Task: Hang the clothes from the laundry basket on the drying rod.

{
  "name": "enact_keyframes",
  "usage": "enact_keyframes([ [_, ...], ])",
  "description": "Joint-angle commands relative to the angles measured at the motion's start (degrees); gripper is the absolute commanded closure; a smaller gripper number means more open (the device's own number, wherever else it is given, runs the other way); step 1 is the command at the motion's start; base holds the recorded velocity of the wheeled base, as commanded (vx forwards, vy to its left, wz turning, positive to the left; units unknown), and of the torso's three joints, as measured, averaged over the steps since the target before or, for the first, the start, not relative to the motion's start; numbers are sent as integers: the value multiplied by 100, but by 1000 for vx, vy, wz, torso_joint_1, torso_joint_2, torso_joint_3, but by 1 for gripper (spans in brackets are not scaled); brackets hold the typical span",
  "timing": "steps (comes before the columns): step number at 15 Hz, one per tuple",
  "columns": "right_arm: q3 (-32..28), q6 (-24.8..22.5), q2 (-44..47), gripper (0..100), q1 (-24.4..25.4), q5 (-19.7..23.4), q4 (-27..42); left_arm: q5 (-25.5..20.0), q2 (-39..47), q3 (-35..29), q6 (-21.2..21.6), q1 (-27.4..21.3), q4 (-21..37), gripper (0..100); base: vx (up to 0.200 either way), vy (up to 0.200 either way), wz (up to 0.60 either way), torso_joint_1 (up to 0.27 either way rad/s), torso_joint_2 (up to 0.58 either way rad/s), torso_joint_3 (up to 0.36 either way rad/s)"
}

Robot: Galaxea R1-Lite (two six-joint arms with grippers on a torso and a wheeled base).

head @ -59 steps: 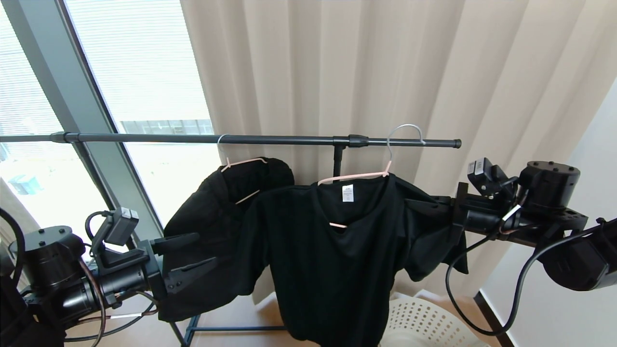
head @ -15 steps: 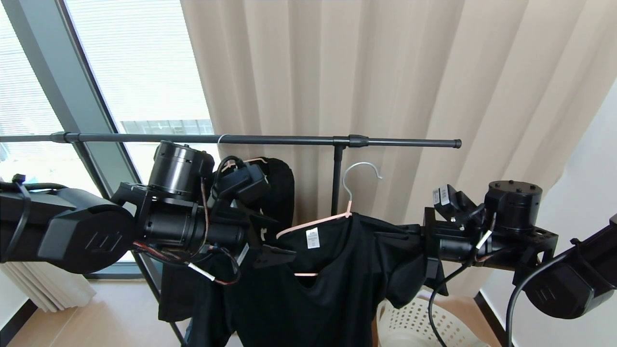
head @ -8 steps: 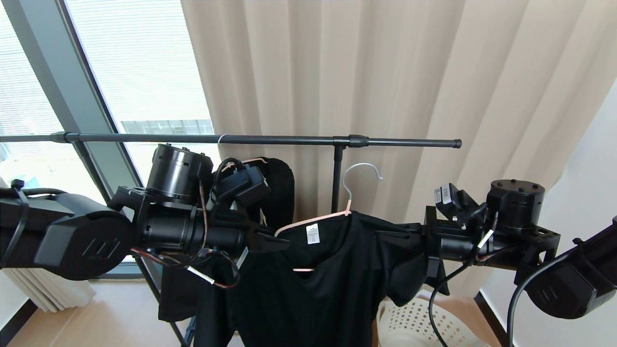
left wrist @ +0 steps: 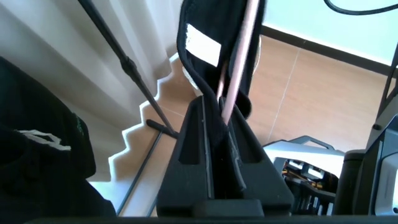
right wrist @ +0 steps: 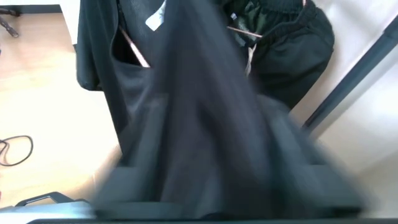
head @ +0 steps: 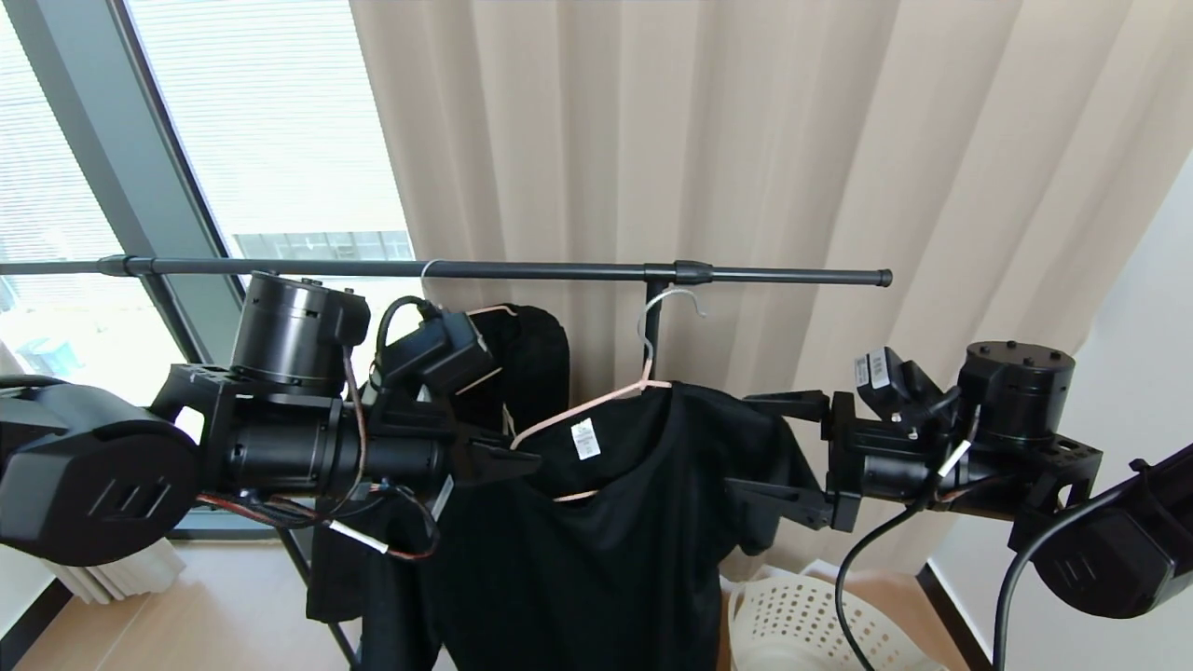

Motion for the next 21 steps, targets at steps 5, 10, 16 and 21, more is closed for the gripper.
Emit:
enact_keyframes([
  [5, -138, -30, -44, 0, -313, -8, -9, -38, -947, 534, -28, 309, 10, 100, 0, 0, 0, 0, 0, 0],
  [10, -200, -30, 114, 0, -313, -8, -9, -38, -1334, 1229, -45, 371, -632, 100, 0, 0, 0, 0, 0, 0],
  [16, -402, -38, 562, 0, -392, -17, -9, -47, -1861, 1853, -309, 529, -1291, 100, 0, 0, 0, 0, 0, 0],
  [21, -595, -47, 993, 0, -541, -17, -9, -47, -2090, 1985, -370, 529, -1388, 100, 0, 0, 0, 0, 0, 0],
])
